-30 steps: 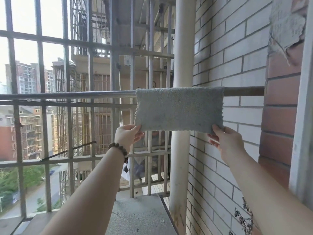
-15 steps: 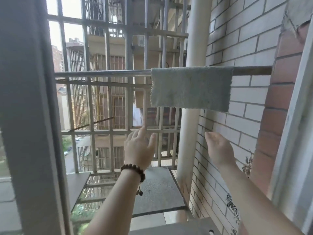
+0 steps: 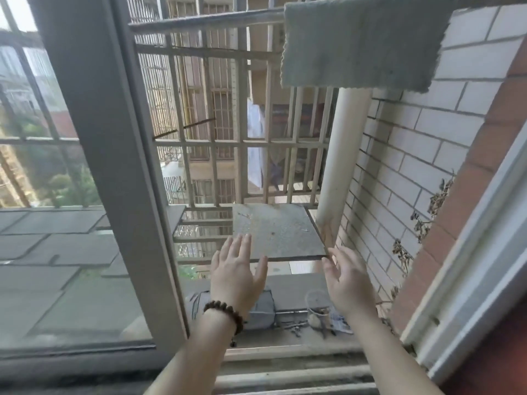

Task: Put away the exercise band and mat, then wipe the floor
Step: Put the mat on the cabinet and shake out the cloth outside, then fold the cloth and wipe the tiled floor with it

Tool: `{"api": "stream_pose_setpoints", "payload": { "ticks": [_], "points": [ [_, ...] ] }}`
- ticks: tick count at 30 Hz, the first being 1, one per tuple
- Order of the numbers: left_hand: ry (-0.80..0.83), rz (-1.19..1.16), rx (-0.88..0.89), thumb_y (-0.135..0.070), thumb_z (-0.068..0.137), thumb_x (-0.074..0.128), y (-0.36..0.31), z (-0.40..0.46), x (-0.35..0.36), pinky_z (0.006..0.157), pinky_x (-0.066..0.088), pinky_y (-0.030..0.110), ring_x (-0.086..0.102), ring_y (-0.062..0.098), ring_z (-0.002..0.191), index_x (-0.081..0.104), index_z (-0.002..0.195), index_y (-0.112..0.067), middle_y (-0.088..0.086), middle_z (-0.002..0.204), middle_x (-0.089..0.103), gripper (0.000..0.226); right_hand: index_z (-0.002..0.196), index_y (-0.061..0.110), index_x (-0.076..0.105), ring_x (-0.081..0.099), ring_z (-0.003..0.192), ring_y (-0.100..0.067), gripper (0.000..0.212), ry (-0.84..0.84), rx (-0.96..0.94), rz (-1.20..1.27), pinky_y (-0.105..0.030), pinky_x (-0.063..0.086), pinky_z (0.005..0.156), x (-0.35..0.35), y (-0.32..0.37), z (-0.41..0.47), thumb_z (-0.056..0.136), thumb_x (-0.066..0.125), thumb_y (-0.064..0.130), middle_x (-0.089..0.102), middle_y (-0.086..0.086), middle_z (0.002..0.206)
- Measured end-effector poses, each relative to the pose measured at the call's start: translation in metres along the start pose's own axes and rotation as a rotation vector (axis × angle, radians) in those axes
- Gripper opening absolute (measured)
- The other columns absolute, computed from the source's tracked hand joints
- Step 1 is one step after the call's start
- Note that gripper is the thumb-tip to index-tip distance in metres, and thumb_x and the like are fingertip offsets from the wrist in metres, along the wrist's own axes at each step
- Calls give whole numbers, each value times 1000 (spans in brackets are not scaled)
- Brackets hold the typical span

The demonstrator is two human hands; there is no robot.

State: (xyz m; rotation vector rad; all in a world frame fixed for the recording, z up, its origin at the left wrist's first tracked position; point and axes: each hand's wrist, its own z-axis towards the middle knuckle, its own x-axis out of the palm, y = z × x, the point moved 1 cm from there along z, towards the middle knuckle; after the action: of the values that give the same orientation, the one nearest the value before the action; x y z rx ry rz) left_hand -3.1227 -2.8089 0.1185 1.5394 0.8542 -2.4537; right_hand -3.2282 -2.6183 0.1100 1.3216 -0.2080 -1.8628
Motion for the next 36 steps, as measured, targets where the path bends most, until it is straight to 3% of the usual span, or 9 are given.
{"api": "stream_pose_setpoints", "payload": {
  "ticks": [8, 11, 15, 18, 20, 24, 29, 36],
  "points": [
    [27, 54, -125, -56, 97, 23, -11, -98, 22, 120, 0, 36, -3, 11, 147, 6, 153, -27, -7, 161, 7, 65, 130, 17, 55, 23, 142, -24, 41, 173, -108, -48, -44, 25, 114, 8, -29, -72, 96, 46, 38, 31, -7, 152],
    [-1, 67, -204, -56, 96, 23, -23, -143, 33, 119, -1, 35, -1, 11, 147, 10, 153, -27, -6, 160, 10, 65, 130, 17, 56, 22, 142, -25, 49, 225, -185, -2, -47, 21, 115, 3, -39, -100, 91, 40, 42, 34, -9, 151],
    [-46, 58, -314, -52, 97, 30, -38, -210, 35, 119, 1, 37, 1, 12, 147, 12, 153, -24, -5, 160, 11, 65, 137, 18, 49, 14, 145, -21, 58, 340, -277, -4, -40, 5, 117, -4, -52, -142, 88, 33, 46, 28, -5, 154],
    [-80, 87, -413, -52, 97, 30, -43, -264, 26, 120, 3, 38, 2, 14, 147, 12, 153, -23, -4, 160, 11, 66, 137, 14, 48, 14, 145, -23, 57, 404, -345, 50, -41, 6, 118, -10, -45, -178, 90, 35, 44, 28, -7, 154],
    [-111, 118, -517, -53, 95, 28, -42, -301, 17, 119, 6, 40, 5, 16, 147, 13, 153, -22, -1, 160, 13, 68, 137, 12, 48, 15, 145, -24, 55, 466, -384, 75, -41, 8, 118, -11, -33, -202, 92, 38, 43, 28, -10, 153],
    [-153, 233, -752, -56, 93, 23, -31, -381, -7, 120, 6, 41, 5, 17, 147, 15, 153, -21, 0, 160, 16, 70, 142, 16, 40, 8, 146, -20, 52, 593, -514, 123, -35, -2, 116, -8, 0, -255, 96, 39, 41, 21, -6, 156],
    [-233, 279, -1048, -59, 85, 14, -12, -491, -41, 119, 2, 38, 4, 14, 147, 15, 153, -24, -3, 159, 17, 76, 143, 19, 39, 7, 146, -20, 50, 739, -699, 178, -38, 2, 118, -3, 58, -339, 98, 41, 39, 21, -7, 156],
    [-400, 312, -1457, -52, 95, 34, -14, -684, -93, 118, 8, 40, 8, 19, 147, 18, 152, -22, 1, 159, 21, 67, 135, 14, 51, 19, 144, -25, 44, 924, -1050, 312, -46, 13, 116, -16, 139, -503, 95, 51, 32, 36, -11, 150]
  ]
}}
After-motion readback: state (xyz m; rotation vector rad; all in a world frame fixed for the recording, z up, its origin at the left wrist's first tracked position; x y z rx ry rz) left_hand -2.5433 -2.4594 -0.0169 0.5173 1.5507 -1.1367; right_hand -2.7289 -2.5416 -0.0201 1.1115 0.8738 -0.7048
